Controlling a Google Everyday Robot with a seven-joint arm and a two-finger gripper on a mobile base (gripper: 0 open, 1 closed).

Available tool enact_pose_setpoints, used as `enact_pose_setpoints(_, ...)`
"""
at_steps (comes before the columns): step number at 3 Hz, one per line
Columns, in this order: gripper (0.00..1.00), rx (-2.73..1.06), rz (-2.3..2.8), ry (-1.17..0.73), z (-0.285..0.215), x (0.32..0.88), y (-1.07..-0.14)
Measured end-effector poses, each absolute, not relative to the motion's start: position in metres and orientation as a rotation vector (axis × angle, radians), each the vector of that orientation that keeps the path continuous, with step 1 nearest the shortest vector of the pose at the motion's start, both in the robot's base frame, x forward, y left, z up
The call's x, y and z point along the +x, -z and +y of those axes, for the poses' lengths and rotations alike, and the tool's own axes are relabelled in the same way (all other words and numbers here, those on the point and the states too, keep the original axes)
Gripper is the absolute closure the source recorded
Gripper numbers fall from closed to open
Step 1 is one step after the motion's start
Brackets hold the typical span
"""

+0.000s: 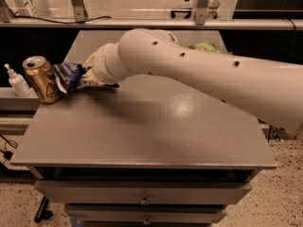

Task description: Move blue chip bag near orange can

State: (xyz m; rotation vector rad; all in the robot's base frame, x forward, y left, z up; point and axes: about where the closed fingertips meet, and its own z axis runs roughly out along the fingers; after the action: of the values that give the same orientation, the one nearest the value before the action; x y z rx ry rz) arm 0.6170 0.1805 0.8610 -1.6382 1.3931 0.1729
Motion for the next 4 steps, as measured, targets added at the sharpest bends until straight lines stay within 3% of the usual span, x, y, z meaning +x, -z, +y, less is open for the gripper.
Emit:
enact_pose_setpoints(3,0.13,-1.67,1.393,-0.169,0.172,0.618,-0.847)
enact_pose_setpoints(4,0.0,-1.683,1.389,-0.167,0.167,0.619,-0.844)
